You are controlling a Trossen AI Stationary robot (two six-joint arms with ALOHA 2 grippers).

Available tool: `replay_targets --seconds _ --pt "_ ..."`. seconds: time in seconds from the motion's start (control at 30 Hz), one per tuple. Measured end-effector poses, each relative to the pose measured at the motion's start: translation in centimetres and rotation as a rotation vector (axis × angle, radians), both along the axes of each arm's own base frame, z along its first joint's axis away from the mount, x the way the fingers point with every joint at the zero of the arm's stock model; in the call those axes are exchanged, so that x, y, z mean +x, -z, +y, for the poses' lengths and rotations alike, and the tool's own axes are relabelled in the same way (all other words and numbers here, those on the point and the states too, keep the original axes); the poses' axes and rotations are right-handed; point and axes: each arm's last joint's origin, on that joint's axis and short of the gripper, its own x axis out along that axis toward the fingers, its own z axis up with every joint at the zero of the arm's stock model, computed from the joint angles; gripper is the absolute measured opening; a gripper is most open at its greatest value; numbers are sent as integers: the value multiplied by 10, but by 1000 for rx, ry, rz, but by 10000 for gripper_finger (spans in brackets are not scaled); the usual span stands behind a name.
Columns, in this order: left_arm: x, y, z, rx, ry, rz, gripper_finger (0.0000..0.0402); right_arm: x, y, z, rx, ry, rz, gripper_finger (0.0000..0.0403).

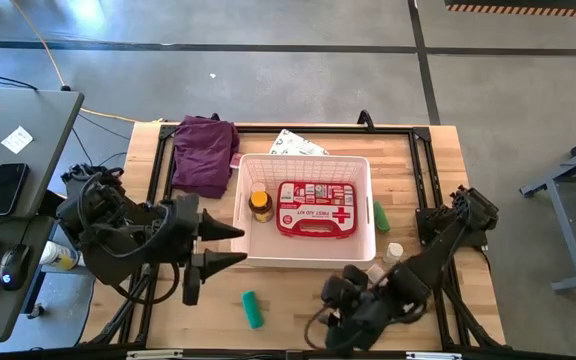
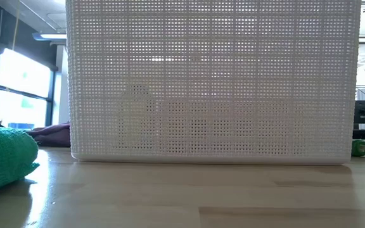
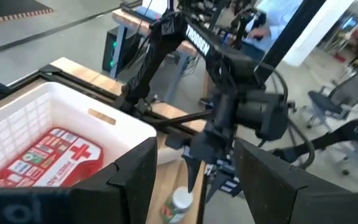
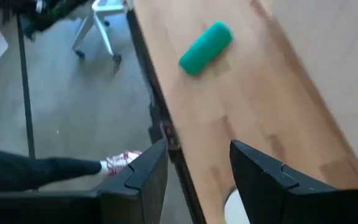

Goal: Pick & place medical supplies in basket/bin
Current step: Put the green medicine bottle into the white bin

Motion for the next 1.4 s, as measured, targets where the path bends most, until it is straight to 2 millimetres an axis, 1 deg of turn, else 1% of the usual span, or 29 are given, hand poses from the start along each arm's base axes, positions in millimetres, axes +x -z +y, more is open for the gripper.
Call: replay_targets --seconds 0.17,0.27,0.37,0.43,0.53,0.63,0.9,1.0,1.17,1.4 --pt "1 -4 -1 -41 -30 -45 246 -11 15 21 -104 -107 30 166" --pt "2 -7 0 -53 -78 -83 246 -19 27 28 -182 -165 91 166" --pt "4 -10 -1 -71 -119 -120 246 -27 37 31 -248 -186 166 166" --pt "6 -11 -3 -82 -138 -142 246 -30 39 34 -267 -197 175 166" --pt "11 -10 -6 -84 -145 -149 246 -33 39 36 -301 -190 141 166" --pt "12 -8 -8 -85 -130 -143 246 -35 38 38 -341 -204 117 179" --pt "15 -7 -11 -89 -110 -140 246 -30 44 41 -370 -192 87 266" --pt "15 -7 -11 -74 -105 -138 246 -28 49 43 -374 -180 99 287" --pt "15 -7 -12 -73 -97 -136 246 -24 68 51 -399 -185 139 291" --pt "15 -7 -12 -71 -77 -130 246 -20 85 56 -422 -164 169 283"
